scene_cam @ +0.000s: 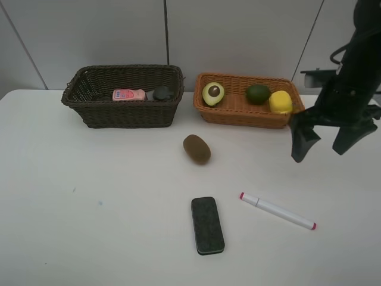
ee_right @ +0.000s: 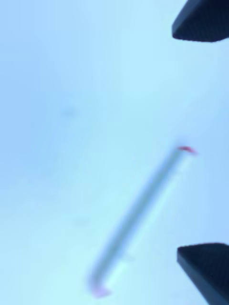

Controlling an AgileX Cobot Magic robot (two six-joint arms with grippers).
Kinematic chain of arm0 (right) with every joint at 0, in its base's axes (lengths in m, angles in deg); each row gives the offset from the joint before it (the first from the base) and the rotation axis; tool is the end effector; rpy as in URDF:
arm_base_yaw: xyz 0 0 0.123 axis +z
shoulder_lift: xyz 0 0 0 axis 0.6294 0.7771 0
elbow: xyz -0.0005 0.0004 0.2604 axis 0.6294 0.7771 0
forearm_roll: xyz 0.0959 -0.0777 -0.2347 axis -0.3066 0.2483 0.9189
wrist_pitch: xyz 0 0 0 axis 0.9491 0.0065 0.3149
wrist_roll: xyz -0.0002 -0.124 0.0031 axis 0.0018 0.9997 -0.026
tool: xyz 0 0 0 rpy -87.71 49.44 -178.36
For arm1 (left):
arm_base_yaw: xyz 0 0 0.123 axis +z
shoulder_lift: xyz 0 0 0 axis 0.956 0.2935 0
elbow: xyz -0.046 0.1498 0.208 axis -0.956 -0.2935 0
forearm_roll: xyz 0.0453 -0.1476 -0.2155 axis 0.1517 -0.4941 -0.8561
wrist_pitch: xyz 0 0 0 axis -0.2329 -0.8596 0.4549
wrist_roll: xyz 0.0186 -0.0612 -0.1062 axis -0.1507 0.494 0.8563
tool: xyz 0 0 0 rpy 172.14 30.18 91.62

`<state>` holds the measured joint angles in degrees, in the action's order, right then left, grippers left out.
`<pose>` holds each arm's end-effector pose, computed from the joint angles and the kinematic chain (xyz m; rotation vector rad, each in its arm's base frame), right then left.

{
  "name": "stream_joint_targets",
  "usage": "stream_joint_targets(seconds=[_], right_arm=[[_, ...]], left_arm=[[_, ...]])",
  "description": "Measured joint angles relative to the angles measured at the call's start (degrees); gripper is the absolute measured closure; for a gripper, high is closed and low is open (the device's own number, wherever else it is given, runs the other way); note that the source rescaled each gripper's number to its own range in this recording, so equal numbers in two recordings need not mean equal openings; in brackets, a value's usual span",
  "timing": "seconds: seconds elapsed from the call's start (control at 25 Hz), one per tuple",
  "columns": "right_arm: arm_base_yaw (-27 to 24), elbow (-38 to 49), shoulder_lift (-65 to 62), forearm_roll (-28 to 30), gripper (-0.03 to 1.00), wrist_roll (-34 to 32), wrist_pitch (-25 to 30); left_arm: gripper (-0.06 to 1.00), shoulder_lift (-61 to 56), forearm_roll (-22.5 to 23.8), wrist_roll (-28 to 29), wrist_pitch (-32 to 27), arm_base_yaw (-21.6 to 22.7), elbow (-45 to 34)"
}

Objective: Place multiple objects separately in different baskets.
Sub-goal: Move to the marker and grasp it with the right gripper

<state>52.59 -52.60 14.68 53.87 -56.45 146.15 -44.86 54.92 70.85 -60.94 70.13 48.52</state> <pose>0.2821 0.0662 0.1429 0.4291 -2.9743 0.0418 0.0580 -0.0156 0.2719 0.1291 2.0260 -0.1258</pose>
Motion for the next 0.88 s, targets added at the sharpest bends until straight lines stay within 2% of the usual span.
stream_joint_targets(seconds=[0.2, 0.32, 0.52, 0.88], right_arm=[[0.9, 10.5, -0.5, -3.2, -0.03, 3.9, -8.9], [4.7, 14.0, -0.5, -2.8, -0.03, 6.5, -13.7], [12.1, 17.3, -0.4, 1.4, -0.03, 7.7, -22.3], [13.5, 17.7, 8.2, 3.2, -0.03, 7.7, -27.6]], left_arm=[[-0.05, 0.0, 0.0, 0.0, 0.0, 0.0, 0.0], [-0.05, 0.0, 0.0, 0.0, 0.0, 0.0, 0.0], [-0.05, 0.0, 0.0, 0.0, 0.0, 0.0, 0.0], [-0.05, 0.0, 0.0, 0.0, 0.0, 0.0, 0.0]])
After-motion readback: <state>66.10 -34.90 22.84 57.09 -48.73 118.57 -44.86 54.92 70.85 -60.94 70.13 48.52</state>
